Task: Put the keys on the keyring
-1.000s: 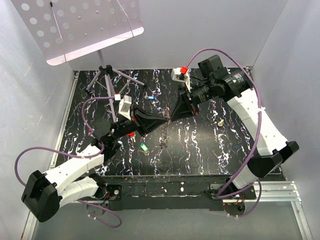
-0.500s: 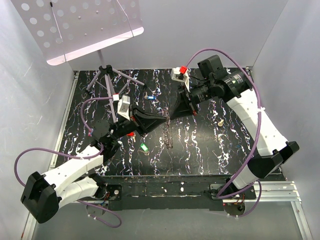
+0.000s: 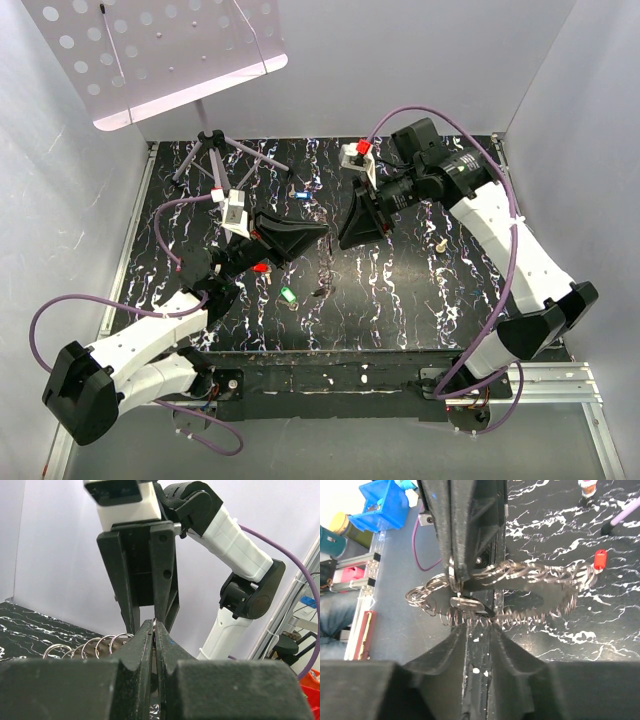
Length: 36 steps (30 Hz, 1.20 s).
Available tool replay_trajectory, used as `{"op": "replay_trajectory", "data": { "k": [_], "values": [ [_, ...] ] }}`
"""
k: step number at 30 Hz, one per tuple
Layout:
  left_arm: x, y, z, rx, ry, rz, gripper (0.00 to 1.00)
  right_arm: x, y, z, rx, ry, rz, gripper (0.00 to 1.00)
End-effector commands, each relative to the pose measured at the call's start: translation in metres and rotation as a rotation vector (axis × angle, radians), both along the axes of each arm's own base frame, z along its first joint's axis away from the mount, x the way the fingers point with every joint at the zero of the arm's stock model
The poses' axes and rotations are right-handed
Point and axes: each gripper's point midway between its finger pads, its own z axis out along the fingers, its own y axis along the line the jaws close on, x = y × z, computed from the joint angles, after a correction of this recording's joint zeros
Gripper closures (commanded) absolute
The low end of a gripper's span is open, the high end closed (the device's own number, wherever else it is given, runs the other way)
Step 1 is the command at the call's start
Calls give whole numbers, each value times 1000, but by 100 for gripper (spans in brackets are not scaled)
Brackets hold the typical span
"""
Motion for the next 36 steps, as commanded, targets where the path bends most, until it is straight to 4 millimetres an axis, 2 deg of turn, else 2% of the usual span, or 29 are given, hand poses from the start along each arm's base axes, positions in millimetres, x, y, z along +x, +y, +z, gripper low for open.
{"op": "replay_trajectory", "data": {
  "k": [1,3,7,11,21,33,34,36],
  "values": [
    [-5,6,11,-36,-23,5,100,-10,-10,38,106,-142,32,61],
    [-4,5,8,-26,-17,2,100,-8,-9,45,136,-182,30,55],
    [-5,4,8,-24,-16,-3,100,-7,-3,54,190,-197,37,50],
    [-5,4,8,-25,-14,-3,100,-7,4,50,182,-180,50,50],
    [-4,4,7,-27,-7,-1,100,7,17,41,137,-170,0,52],
    [-1,4,4,-18,6,10,100,3,25,39,136,-163,19,69],
    [-2,4,4,-19,5,10,100,3,25,39,136,-163,19,72],
    [-1,4,4,-20,5,13,100,3,25,38,135,-162,19,90]
  ]
}}
